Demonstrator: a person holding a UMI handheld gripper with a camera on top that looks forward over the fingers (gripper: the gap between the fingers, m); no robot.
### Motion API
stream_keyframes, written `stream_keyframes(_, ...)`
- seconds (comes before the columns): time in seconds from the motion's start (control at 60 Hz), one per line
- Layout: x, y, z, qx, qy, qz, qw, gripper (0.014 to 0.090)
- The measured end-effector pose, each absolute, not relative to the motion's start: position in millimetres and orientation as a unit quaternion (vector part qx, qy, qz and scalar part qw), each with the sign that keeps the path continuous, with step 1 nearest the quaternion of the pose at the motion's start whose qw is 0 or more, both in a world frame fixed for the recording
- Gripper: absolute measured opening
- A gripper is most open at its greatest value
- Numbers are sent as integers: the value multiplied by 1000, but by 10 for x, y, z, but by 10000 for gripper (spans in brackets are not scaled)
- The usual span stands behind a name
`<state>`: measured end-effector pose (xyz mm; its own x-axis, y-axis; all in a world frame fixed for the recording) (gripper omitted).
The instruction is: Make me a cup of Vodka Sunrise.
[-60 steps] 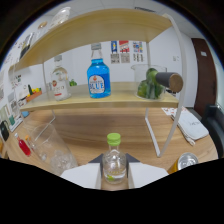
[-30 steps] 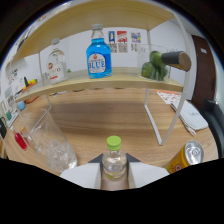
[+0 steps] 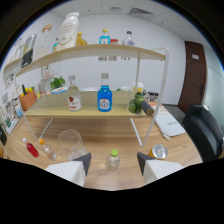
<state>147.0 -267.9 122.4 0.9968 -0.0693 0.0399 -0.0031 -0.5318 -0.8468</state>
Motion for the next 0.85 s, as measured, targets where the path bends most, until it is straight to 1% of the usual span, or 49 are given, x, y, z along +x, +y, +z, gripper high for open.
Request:
stream_keyframes(0.133, 1264, -2988, 1487, -876, 30, -36, 481, 861)
stream_keyframes(0.317, 911, -3286, 1618, -879, 38, -28, 474, 862)
stream_keyframes(0.533, 663, -3407, 1604, -881, 36, -31, 470, 862)
stream_keyframes(0.85, 491, -3375, 1644, -881, 23, -30, 472, 865)
